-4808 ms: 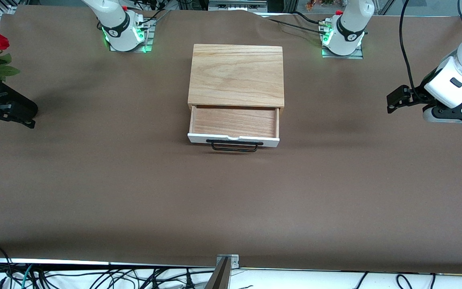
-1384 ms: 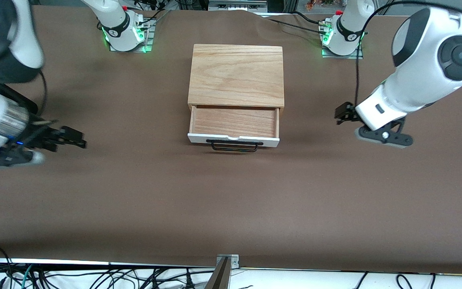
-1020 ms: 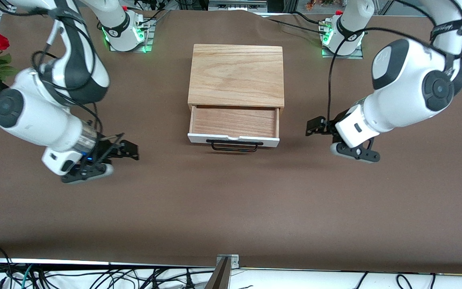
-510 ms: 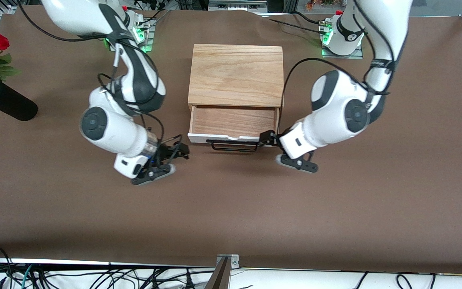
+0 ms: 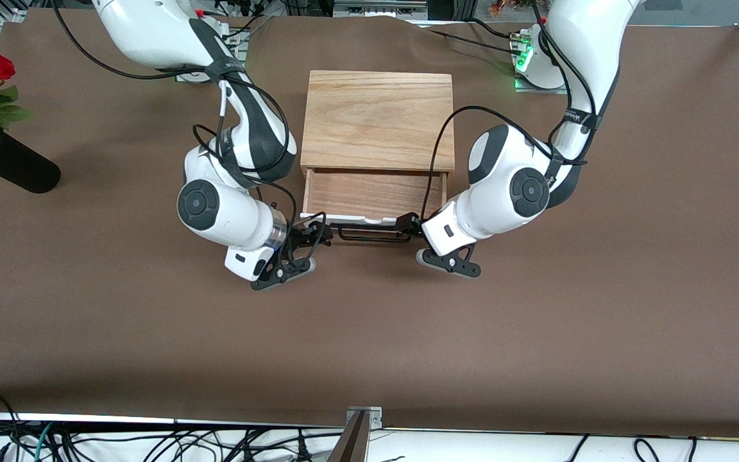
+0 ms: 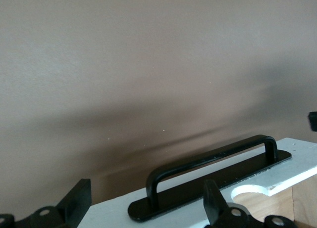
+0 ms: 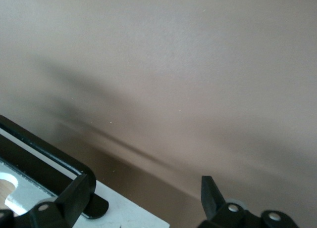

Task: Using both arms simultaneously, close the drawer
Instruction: 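Lower both grippers against the white drawer front beside the handle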

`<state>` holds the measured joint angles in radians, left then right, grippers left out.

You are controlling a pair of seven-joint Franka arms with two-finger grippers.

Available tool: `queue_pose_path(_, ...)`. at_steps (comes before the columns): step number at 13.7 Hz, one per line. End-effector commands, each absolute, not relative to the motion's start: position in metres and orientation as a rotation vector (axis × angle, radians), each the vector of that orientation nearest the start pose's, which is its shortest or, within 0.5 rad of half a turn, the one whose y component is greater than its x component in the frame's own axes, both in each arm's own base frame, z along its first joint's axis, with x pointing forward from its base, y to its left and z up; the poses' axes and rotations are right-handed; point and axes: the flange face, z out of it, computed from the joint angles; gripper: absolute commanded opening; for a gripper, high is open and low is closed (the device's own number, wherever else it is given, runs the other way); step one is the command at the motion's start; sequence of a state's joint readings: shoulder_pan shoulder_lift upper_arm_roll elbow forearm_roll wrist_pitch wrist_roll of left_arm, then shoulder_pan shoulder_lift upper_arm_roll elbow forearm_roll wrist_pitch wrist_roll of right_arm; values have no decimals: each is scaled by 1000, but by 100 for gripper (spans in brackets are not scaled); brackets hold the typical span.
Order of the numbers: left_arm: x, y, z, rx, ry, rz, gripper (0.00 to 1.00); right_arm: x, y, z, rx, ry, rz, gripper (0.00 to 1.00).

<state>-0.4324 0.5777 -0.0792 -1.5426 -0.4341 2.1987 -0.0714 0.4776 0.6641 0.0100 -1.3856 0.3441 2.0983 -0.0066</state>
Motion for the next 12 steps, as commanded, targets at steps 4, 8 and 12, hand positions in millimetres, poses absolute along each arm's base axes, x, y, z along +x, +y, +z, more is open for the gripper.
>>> queue_pose_path(4,608,-361,319,-3524,365,193,100,622,392,321,-2750,-481,105,100)
queue_pose_path(8,606,-361,318,-3519,372,221,100,608,402,311,-2753,-514,175,100)
queue_pose_path(12,605,-361,317,-3515,376,242,100,596,402,294,-2761,-529,264,100)
